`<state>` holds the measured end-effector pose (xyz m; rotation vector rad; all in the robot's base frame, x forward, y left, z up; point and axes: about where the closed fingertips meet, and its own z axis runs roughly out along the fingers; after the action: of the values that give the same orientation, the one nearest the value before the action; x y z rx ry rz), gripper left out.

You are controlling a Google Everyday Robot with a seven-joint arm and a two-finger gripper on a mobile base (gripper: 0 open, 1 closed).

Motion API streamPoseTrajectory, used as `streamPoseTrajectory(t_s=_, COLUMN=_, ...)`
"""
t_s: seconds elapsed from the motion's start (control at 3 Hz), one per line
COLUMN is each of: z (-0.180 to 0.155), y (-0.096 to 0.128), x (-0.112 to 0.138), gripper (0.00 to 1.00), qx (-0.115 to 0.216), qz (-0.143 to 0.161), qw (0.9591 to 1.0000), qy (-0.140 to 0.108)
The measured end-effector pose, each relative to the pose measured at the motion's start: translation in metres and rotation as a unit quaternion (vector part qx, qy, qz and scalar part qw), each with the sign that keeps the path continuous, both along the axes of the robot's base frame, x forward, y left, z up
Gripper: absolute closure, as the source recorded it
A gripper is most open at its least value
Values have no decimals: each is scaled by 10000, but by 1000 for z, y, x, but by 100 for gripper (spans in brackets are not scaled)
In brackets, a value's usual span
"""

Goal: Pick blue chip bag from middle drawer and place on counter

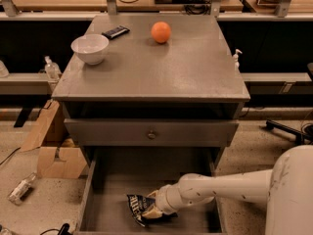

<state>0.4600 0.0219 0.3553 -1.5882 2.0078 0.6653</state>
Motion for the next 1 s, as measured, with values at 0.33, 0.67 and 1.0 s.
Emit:
streamPoseTrajectory(t_s=0.33, z=9, y=-3, x=1, gripper=100, qx=26, qz=25, qw=10000, qy=-9)
streamPoseTrajectory(t_s=0.67, z=119, y=-22, x=57, gripper=100, qx=436, qz=-145, qw=9971, qy=-599)
streamPoseTrajectory(t_s=1.0, z=277, y=-100, x=121, gripper=100, qx=591, qz=-768, qw=9871, qy=-1273)
